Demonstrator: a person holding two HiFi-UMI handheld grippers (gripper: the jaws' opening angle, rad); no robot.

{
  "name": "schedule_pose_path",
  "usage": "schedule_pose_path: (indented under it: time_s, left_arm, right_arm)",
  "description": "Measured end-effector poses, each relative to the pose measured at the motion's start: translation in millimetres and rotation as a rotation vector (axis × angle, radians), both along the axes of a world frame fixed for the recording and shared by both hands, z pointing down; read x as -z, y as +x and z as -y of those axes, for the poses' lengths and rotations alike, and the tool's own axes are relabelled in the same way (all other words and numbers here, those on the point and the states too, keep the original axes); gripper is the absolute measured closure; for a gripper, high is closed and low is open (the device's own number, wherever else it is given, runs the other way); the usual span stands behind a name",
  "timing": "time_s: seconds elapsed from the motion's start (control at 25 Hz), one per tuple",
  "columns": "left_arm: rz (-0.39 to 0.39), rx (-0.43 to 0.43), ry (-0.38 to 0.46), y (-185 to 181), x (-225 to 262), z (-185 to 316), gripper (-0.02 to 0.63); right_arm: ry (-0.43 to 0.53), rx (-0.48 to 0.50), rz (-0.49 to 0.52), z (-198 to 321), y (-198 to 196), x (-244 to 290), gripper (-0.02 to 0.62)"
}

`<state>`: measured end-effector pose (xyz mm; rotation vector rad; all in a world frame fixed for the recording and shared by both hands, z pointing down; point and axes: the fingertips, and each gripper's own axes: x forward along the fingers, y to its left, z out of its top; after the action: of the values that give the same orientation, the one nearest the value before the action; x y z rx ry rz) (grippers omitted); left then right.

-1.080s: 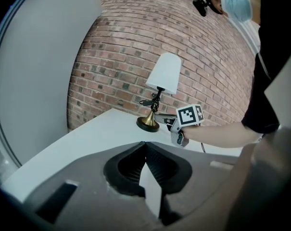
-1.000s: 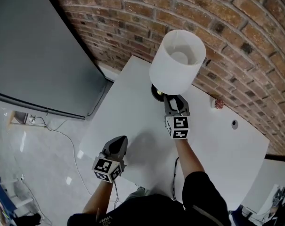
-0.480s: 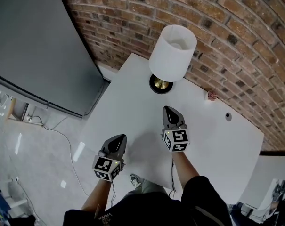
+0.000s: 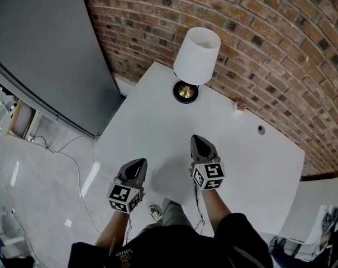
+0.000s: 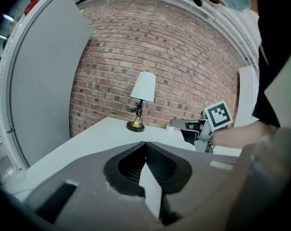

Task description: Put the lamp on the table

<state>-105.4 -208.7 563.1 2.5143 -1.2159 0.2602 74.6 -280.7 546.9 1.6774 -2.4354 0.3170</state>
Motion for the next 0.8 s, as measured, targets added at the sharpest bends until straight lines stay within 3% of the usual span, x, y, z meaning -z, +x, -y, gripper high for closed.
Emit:
schedule_pose_path:
  time_s: [0.28,0.8]
  left_arm:
    - [-0.031,-0.012,0.014,-1,16,-41,0.598]
    - [-0.082,-0.023,0.028,-11,42,-107,0.598]
  right_arm:
    - [0.007,-0.016,0.061,-53,-11,20,0.595]
    - [0.017,0.007,0.046,-150,-11,49,0.595]
